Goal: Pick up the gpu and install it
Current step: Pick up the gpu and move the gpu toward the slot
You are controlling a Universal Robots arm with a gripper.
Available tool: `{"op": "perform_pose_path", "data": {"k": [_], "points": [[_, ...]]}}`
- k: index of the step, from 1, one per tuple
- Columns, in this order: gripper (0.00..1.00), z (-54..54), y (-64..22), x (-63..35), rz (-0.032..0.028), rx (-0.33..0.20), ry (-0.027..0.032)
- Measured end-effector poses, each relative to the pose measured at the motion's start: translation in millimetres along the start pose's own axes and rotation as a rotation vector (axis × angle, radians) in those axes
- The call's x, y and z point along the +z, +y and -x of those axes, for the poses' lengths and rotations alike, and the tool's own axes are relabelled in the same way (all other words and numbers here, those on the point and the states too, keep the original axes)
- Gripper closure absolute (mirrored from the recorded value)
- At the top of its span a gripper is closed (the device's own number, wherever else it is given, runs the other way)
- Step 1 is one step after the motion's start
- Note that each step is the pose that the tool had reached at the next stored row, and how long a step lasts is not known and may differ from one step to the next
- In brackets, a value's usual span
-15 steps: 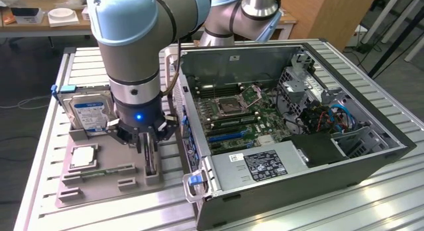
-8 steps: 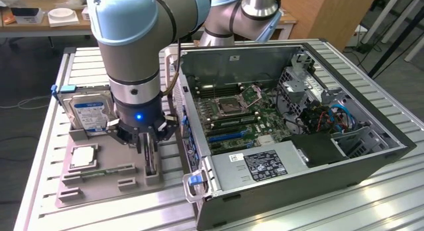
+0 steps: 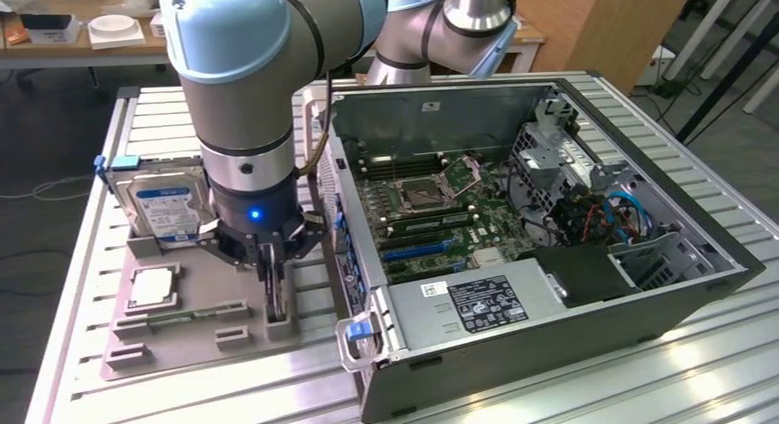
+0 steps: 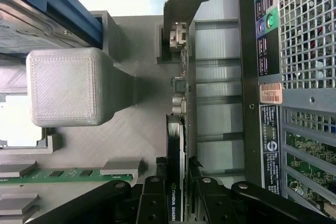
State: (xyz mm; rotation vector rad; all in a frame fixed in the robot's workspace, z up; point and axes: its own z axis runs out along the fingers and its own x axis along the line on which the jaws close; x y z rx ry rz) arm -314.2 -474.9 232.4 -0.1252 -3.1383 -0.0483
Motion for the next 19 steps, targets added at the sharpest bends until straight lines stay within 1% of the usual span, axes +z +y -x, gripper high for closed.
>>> {"op": "perform_pose_path", "data": {"k": [12, 13, 14, 15, 17, 19], "points": [[0.74, 0.0, 0.0, 0.0, -0.0001, 0.000, 0.0001], [0.74, 0.0, -0.2, 0.0, 0.0012, 0.000, 0.0001], [0.74, 0.0, -0.1, -0.4, 0.0046, 0.000, 0.0003], [0.74, 0.0, 0.0, -2.6, 0.0062, 0.000, 0.0003], [0.74, -0.1, 0.2, -9.1, 0.0062, 0.000, 0.0006], [0.74, 0.0, 0.4, -17.7, 0.0062, 0.000, 0.0007]]}}
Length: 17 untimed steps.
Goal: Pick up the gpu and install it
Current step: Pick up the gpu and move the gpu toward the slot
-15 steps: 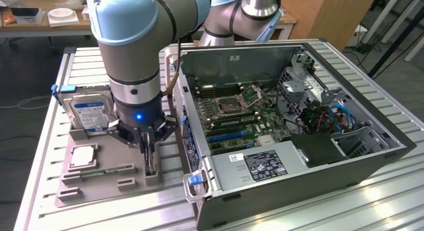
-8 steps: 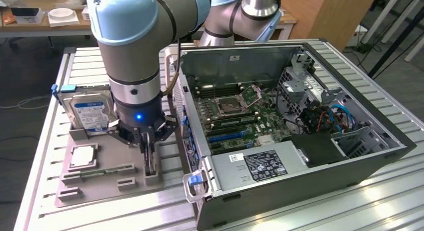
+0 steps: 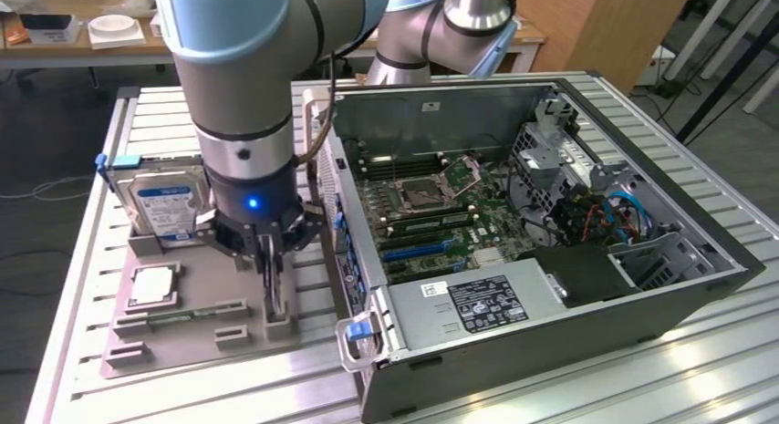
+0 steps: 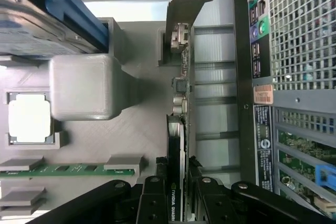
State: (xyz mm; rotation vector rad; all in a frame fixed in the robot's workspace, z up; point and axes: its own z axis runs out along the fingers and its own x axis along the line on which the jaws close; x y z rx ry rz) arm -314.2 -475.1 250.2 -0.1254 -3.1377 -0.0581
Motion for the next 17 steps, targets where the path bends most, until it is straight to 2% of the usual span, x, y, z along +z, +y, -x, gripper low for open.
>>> {"op": "perform_pose_path", "data": {"k": [17], "points": [[0.74, -0.2, 3.5, -77.1, 0.0000, -0.001, 0.0004]]}}
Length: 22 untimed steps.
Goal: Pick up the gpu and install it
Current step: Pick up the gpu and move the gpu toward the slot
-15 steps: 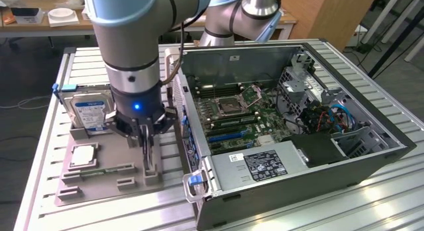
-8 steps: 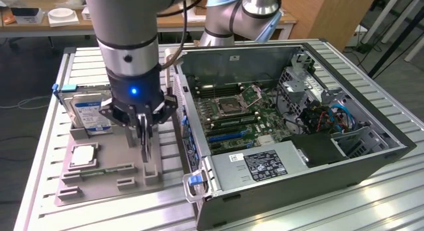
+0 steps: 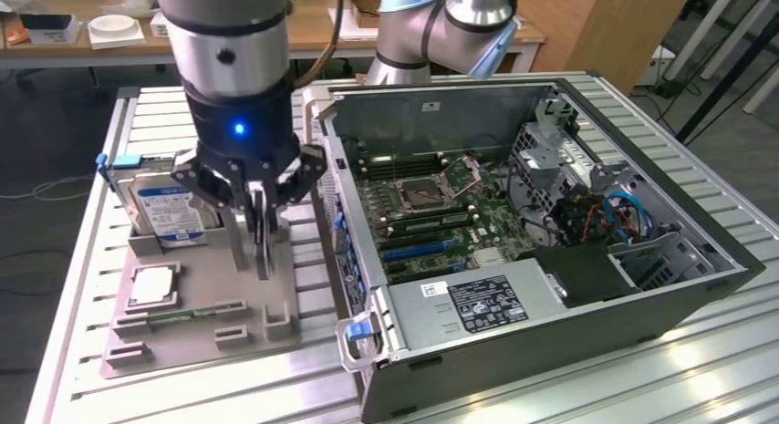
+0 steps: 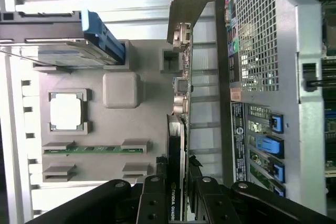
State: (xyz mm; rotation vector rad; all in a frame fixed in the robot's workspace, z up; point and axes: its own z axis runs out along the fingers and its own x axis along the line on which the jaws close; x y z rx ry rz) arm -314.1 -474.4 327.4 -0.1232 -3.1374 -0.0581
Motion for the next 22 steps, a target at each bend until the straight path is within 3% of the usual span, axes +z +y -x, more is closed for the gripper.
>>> {"op": "perform_pose_path", "data": {"k": [4, 10, 22], "points": [[0.74, -0.1, 1.4, -16.1, -0.0002, -0.005, 0.0009], [0.74, -0.2, 2.4, -29.8, -0.0003, -0.039, 0.0021], [0.74, -0.4, 5.1, -75.8, -0.0029, -0.047, 0.0027]]}}
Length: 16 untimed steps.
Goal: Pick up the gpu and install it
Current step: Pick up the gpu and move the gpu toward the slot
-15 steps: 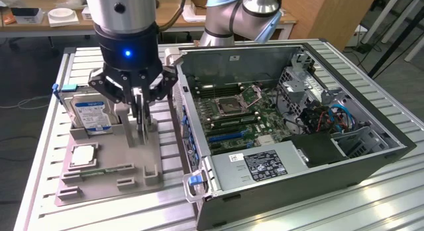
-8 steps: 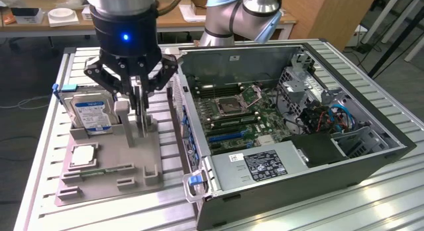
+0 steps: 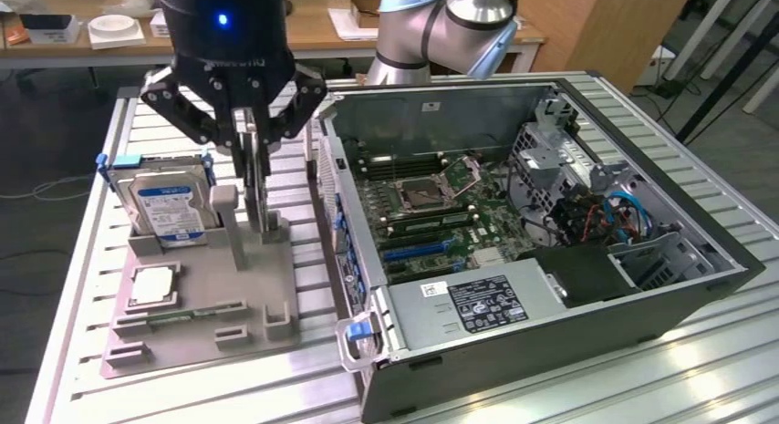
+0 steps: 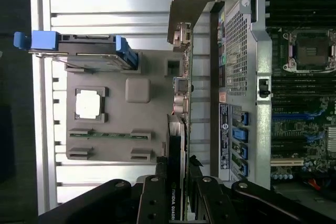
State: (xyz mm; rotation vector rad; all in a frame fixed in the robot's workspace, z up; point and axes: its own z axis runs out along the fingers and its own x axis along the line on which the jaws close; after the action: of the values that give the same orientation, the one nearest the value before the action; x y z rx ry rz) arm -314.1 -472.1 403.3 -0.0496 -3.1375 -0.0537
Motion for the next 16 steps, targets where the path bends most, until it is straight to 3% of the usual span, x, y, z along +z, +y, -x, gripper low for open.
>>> {"op": "perform_pose_path", "data": {"k": [5, 7, 9, 16], "points": [[0.74, -0.1, 0.7, -15.9, -0.0019, 0.000, 0.0001], [0.74, -0.1, 0.9, -20.2, -0.0031, 0.000, 0.0030], [0.74, -0.2, 0.9, -21.4, -0.0033, 0.000, 0.0068], [0.74, 1.4, 0.9, -21.8, -0.0037, 0.000, 0.0073]]}}
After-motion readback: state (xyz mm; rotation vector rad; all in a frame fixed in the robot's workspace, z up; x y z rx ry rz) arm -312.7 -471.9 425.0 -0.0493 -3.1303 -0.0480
